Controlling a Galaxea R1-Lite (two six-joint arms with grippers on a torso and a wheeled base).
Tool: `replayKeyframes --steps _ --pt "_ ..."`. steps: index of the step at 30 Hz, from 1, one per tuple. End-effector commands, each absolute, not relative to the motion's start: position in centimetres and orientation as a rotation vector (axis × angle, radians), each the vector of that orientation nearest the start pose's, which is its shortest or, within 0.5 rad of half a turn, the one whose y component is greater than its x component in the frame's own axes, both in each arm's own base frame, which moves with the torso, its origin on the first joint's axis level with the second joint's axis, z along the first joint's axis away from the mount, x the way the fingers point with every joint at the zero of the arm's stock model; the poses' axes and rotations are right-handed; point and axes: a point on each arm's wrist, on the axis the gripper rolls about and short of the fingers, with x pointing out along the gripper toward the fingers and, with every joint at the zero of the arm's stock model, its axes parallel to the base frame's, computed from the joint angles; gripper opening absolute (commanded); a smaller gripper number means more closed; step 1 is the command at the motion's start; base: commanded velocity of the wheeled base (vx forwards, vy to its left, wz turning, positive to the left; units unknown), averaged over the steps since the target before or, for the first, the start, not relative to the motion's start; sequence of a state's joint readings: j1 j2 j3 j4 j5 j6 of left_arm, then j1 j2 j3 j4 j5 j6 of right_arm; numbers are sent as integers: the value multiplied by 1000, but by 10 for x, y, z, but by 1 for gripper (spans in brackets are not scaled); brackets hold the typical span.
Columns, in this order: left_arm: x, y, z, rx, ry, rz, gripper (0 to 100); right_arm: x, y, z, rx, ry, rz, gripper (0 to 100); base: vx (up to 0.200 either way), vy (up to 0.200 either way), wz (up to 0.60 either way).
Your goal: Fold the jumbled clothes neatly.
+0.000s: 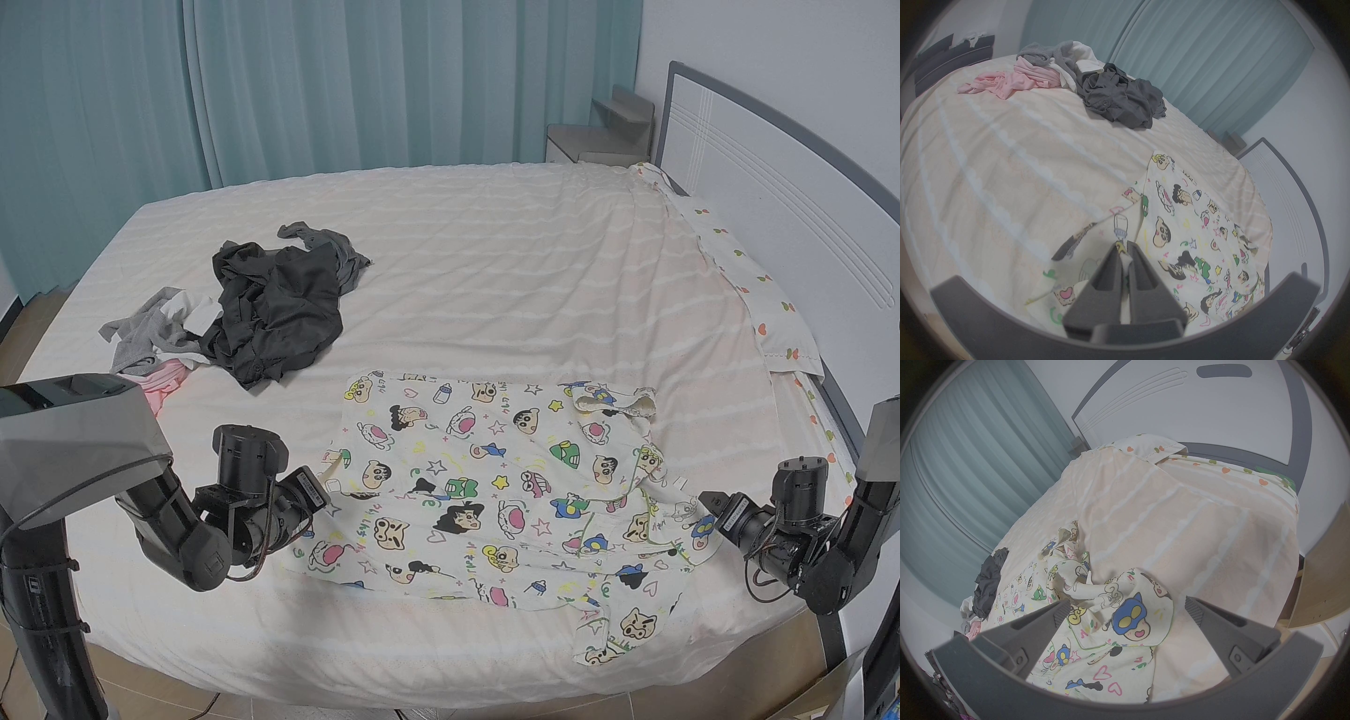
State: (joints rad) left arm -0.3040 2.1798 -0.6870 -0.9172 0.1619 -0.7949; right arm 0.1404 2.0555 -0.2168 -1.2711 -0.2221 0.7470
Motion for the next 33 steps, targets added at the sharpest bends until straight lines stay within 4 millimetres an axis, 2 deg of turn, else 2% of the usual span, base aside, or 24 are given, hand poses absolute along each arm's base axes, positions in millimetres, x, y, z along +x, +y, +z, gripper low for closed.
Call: replayKeyframes --steps 1,4,8,13,16,20,23,26,28,33 --pt "336 -98 19 -643 582 100 100 254 30 25 635 472 -274 100 0 0 0" --pt "338 -96 14 -642 586 111 100 261 30 30 649 421 -252 100 0 0 0" --pt "344 -86 17 -661 563 136 100 284 30 44 679 336 -198 100 0 0 0" --pt "333 -65 38 -755 541 151 100 316 40 62 723 284 -49 100 0 0 0" --pt "305 -51 59 -881 589 53 100 352 55 83 826 258 2 100 0 0 0" --pt "268 -40 72 -920 629 -12 100 384 63 96 925 342 -6 100 0 0 0" --pt "251 -37 81 -931 617 -33 100 403 63 100 1008 412 -31 100 0 0 0" --pt "247 -37 84 -954 612 -33 100 409 62 99 1041 446 -65 100 0 0 0" --pt "247 -38 88 -1031 606 -30 100 408 60 93 1059 480 -98 100 0 0 0" --pt "244 -40 87 -1062 656 -91 100 407 58 89 1059 498 -109 100 200 0 0"
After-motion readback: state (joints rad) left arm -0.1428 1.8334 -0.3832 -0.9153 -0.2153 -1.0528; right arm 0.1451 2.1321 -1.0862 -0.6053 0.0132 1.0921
